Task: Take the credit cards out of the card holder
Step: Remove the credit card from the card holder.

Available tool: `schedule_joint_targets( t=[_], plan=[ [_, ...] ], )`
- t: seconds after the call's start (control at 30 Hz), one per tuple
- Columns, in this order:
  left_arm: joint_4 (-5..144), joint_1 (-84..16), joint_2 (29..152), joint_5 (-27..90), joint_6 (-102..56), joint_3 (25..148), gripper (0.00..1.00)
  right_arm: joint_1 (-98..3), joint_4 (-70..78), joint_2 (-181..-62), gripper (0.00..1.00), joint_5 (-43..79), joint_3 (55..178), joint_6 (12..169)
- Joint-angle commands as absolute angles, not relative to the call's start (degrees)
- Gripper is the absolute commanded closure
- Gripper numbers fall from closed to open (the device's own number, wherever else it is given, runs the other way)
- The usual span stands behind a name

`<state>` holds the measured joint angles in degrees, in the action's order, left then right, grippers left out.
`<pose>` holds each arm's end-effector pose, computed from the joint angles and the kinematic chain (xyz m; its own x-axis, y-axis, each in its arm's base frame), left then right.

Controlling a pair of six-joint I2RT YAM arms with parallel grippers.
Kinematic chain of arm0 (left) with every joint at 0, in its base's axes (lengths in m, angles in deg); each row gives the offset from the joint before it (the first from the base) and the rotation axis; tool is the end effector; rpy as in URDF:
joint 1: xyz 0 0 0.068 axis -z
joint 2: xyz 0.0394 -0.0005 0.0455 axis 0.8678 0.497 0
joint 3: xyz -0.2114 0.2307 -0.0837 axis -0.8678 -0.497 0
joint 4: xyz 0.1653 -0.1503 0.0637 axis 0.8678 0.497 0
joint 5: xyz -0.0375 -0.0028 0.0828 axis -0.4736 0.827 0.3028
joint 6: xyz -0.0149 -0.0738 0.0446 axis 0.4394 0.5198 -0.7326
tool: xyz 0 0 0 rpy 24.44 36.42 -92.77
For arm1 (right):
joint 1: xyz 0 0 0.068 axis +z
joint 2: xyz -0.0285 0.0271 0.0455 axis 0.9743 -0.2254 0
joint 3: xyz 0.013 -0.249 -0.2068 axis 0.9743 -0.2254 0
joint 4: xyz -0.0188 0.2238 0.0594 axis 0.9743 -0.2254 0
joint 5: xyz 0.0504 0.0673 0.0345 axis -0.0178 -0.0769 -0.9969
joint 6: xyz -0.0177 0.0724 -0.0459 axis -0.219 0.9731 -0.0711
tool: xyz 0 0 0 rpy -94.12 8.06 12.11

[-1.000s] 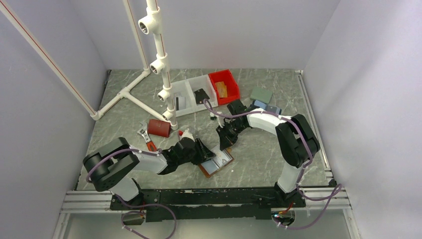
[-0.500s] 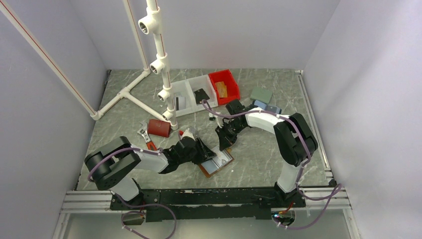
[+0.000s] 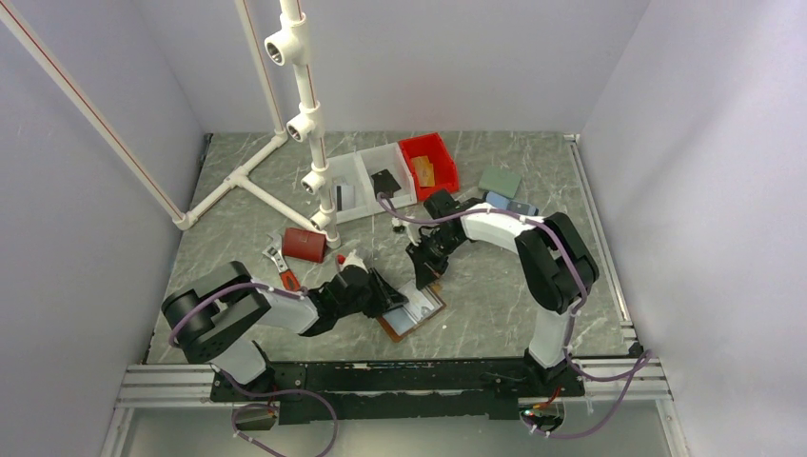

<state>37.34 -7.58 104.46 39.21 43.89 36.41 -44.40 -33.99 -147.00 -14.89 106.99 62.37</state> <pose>0.1699 -0.2236 0.1741 -0.8503 -0.4993 -0.1664 -0.1602 0.5467 -0.8219 0.2566 0.2237 0.1952 -0.5784 -0.7001 -0.4187 -0.7849 0.3377 0.5196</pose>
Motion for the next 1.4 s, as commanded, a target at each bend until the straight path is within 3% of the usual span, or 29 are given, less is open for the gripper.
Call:
schedule_joint_targets(
  t=[0.0,0.2,0.4,0.93,1.27,1.37],
  plan=[
    [34.63,-8.04,104.97,39.62,44.44,34.99,0.70,-41.38,-37.45,-149.77,0.99,-18.15,107.80,61.10],
    [33.41,-8.16,103.58,39.61,44.15,33.31,0.74,-40.76,-38.59,-150.68,1.00,-18.92,108.34,60.51],
    [34.82,-8.43,102.47,39.60,42.22,33.16,1.00,-40.76,-38.15,-150.69,0.97,-17.94,108.36,60.98],
    [27.03,-9.02,97.27,35.68,26.62,29.07,1.00,-40.94,-38.40,-150.05,0.76,-16.44,108.66,60.05],
    [35.93,-8.98,90.10,33.93,16.86,31.06,1.00,-41.34,-39.87,-144.60,0.57,-21.45,108.69,55.73],
    [40.80,-9.03,86.64,34.03,14.17,32.05,1.00,-41.76,-39.87,-143.82,0.56,-21.91,108.65,55.50]
  ],
)
